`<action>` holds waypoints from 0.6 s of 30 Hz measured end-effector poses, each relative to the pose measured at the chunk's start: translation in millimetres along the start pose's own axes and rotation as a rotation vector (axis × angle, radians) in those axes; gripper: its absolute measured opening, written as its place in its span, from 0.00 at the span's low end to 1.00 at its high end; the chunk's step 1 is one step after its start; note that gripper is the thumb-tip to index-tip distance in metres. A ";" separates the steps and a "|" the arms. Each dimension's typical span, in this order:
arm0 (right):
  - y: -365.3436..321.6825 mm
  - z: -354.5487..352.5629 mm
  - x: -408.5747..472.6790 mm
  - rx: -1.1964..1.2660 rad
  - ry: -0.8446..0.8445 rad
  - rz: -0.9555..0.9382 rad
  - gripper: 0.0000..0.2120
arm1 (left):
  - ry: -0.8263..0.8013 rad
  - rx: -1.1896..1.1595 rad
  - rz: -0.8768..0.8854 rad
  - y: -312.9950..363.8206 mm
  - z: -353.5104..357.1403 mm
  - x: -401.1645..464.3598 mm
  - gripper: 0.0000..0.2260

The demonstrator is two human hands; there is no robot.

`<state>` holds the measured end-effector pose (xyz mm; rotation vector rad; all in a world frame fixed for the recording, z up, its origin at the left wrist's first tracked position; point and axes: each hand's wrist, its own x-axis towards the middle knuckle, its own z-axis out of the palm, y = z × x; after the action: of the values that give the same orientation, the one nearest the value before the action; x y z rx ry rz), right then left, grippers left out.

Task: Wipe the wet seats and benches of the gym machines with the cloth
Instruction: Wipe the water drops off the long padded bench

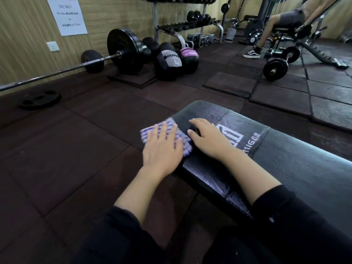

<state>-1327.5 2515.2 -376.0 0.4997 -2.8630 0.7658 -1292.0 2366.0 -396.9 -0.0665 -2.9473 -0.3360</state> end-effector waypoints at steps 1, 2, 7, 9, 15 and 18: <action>-2.0 1.1 -1.3 0.045 0.028 -0.015 0.19 | -0.008 0.013 0.080 9.5 1.4 0.4 0.25; -2.7 1.3 -2.3 0.082 0.055 -0.011 0.18 | -0.039 -0.015 0.152 18.5 2.3 2.7 0.25; -1.8 -5.0 -6.7 0.130 0.249 0.092 0.17 | -0.226 -0.826 0.127 26.5 -21.2 11.8 0.24; -11.1 -3.4 -8.9 0.052 0.231 0.080 0.20 | 0.003 -0.784 0.044 4.5 -25.7 11.2 0.22; -8.8 -5.1 -11.6 -0.333 -0.172 0.171 0.28 | -0.014 -0.329 0.027 -26.0 -5.0 14.3 0.20; 5.8 -12.3 -11.4 -0.375 -0.169 0.277 0.27 | -0.015 -0.192 0.056 -18.0 -1.9 16.6 0.21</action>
<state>-1318.3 2529.4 -370.4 0.1244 -3.1677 0.2081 -1309.1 2348.5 -396.1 -0.1767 -2.9118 -0.6109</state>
